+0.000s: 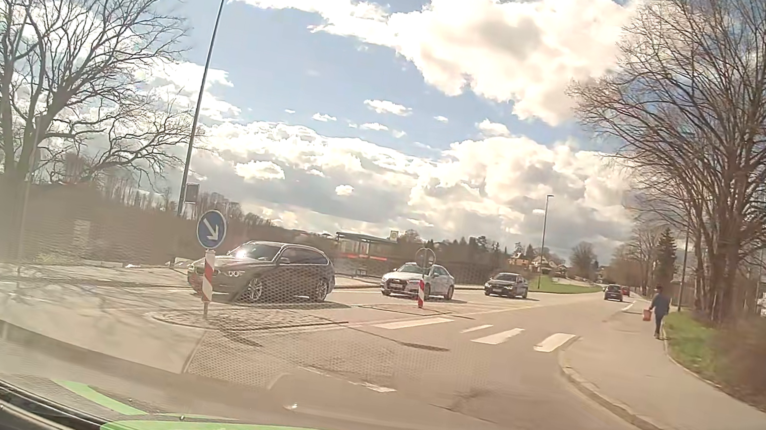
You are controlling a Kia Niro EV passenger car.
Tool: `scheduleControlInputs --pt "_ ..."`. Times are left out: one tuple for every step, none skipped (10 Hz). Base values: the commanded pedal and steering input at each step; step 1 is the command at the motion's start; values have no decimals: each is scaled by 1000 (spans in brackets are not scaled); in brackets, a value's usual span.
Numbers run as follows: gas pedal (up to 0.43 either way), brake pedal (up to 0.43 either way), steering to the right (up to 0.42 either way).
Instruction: Follow the waypoints while adhering to traffic rules and regulations
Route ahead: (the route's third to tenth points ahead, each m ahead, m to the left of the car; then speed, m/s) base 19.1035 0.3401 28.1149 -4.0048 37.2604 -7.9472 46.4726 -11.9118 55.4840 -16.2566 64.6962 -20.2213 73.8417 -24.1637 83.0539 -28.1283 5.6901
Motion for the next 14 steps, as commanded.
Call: scheduleControlInputs --pt "130 0 -68" --pt "130 0 -29" --pt "130 0 23" --pt "130 0 69" --pt "130 0 99" --pt "130 0 126" --pt "150 0 144" --pt "177 0 155" --pt "177 0 167" --pt "177 0 178" --pt "189 0 183" --pt "228 0 187" --pt "260 0 191" --pt "260 0 192"
